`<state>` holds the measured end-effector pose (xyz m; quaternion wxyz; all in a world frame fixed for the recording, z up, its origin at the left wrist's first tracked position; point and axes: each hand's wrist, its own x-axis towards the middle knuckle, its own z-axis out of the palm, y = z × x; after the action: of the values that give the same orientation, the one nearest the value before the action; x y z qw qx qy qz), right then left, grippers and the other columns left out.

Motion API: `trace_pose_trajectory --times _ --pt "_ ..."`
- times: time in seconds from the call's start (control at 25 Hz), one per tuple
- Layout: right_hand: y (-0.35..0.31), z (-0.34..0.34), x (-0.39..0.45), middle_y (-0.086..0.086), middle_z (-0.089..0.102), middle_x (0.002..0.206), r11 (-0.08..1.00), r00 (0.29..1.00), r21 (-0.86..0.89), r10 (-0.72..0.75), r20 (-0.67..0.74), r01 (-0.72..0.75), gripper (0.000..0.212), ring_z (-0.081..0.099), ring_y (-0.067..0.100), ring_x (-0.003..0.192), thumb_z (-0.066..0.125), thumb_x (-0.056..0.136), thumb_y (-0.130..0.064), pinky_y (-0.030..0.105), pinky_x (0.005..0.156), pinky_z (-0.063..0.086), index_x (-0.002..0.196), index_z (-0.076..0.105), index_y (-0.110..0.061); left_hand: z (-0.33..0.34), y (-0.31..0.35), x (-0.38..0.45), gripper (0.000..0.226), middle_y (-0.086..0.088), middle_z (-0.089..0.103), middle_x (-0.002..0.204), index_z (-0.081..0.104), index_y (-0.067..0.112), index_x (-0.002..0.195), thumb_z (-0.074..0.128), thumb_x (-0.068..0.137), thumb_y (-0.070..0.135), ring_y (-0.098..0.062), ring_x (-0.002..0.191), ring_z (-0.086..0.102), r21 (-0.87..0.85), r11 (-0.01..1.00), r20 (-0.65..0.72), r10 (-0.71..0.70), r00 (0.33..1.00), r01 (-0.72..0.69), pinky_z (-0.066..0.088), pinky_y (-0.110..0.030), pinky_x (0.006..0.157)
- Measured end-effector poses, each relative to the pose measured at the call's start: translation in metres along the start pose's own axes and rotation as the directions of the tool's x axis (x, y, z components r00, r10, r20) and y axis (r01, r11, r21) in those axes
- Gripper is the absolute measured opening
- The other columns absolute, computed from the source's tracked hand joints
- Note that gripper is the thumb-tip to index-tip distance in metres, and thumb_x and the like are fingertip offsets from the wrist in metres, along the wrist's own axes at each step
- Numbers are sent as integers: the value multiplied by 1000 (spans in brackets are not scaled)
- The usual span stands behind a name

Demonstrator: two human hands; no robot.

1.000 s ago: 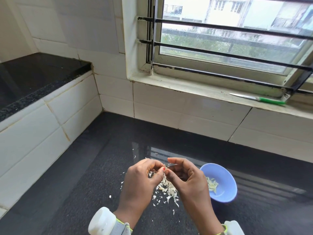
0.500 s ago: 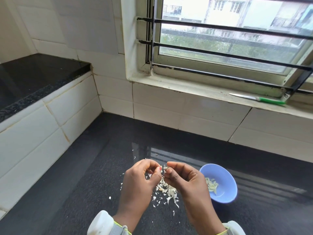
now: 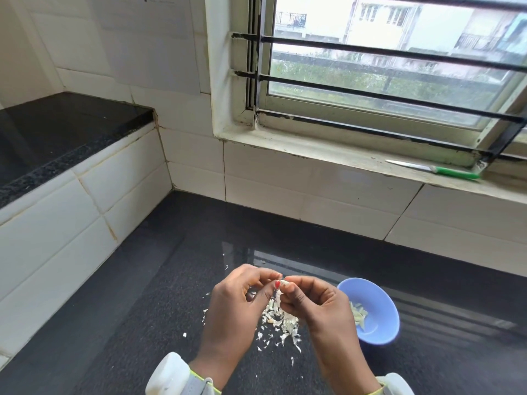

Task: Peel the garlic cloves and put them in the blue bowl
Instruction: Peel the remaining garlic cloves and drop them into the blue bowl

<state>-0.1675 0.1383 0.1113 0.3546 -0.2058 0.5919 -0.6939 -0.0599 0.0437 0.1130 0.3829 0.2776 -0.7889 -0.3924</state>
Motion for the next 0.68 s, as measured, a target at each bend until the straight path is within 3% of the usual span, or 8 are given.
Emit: trace_pose_trajectory --times 0.24,0.68 --pt "-1 0 3 15 74 75 996 998 -56 -68 -16 67 10 69 17 67 77 68 -15 22 63 55 75 77 -8 3 -6 3 10 18 63 81 70 27 85 64 83 35 4 74 57 137 984 74 105 992 -114 39 -7 64" --pt "9 -4 4 16 74 79 996 998 -57 -65 -3 64 16 70 20 71 75 72 -15 24 65 55 84 76 -5 7 -9 2 7 16 62 76 70 24 81 64 81 28 6 69 53 125 988 75 84 994 -93 34 -5 62"
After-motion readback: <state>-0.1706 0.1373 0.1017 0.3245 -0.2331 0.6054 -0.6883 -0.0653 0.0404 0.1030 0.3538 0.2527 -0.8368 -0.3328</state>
